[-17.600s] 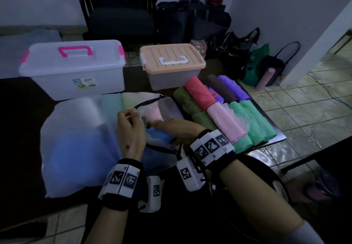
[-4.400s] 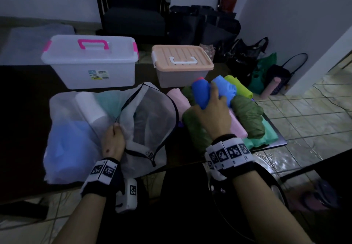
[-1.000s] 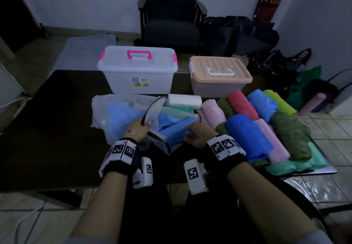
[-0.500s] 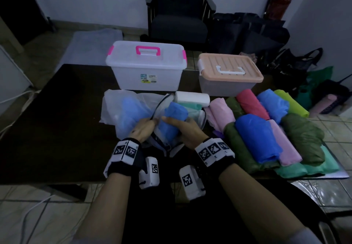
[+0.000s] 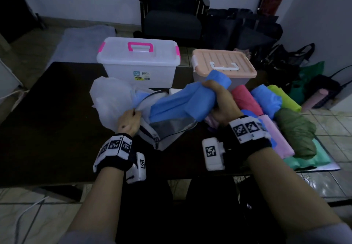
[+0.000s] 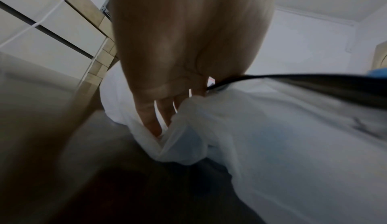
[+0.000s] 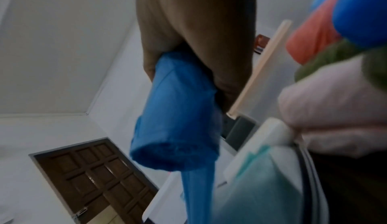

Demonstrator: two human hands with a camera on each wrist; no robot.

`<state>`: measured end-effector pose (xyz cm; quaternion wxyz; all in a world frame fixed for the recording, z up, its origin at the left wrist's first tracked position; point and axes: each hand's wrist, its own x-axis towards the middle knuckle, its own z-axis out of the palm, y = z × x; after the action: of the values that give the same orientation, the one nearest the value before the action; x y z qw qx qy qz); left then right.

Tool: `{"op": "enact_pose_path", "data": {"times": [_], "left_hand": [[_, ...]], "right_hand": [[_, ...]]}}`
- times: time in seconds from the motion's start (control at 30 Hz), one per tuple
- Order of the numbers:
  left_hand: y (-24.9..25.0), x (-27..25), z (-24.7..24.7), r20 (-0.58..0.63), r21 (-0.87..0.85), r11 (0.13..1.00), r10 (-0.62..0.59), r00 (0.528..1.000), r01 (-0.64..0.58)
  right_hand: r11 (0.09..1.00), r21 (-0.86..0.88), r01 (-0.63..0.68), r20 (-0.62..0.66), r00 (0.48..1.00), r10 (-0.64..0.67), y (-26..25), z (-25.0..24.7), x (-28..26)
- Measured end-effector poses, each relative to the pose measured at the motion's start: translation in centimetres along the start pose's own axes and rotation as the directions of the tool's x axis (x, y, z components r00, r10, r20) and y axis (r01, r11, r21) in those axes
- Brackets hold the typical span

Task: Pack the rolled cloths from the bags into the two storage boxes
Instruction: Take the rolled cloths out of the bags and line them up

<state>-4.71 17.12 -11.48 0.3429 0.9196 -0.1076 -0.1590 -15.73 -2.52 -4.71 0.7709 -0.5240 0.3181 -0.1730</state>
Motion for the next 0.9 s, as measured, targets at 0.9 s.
{"op": "enact_pose_path", "data": {"times": [0.9], "left_hand": [[-1.4, 1.5, 1.5, 0.061, 0.255, 0.965, 0.049, 0.997, -0.063]], "right_hand": [[0.142, -0.988, -0.059, -0.074, 0.992, -0.105, 10.4, 5.9, -3.8]]}}
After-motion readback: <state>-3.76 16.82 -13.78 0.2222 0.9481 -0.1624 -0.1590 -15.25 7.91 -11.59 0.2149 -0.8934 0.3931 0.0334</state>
